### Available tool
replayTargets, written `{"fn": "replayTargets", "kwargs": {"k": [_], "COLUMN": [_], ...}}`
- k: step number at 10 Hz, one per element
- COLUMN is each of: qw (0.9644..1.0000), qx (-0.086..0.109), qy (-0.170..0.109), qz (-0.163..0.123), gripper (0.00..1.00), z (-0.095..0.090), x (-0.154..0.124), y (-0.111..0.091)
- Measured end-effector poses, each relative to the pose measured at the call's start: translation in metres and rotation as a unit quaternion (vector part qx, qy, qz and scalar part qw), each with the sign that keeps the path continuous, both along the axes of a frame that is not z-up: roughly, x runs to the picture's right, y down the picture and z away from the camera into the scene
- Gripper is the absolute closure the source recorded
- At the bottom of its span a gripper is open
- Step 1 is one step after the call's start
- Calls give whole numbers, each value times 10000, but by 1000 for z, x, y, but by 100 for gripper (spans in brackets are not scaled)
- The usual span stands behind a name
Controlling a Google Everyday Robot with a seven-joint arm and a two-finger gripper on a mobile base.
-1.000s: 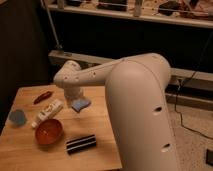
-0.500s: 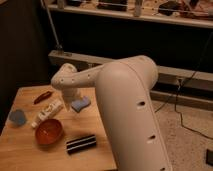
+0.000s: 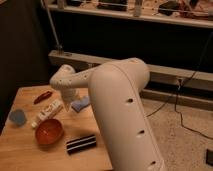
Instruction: Wipe the white sponge on the table
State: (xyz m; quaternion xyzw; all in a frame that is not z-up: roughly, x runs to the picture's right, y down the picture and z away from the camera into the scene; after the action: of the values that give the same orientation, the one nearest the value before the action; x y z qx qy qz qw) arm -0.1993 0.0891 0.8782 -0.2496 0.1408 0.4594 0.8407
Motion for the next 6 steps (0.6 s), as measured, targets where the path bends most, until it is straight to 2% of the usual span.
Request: {"fn": "replayTargets", "kwargs": {"k": [3, 4, 6], "qw": [9990, 9983, 9978], "qx": [117, 134, 97], "qy": [366, 508, 611], "qz": [-246, -271, -221], "gripper": [35, 35, 35], "z": [15, 18, 21], "x": [10, 16, 19], "y": [1, 2, 6]}}
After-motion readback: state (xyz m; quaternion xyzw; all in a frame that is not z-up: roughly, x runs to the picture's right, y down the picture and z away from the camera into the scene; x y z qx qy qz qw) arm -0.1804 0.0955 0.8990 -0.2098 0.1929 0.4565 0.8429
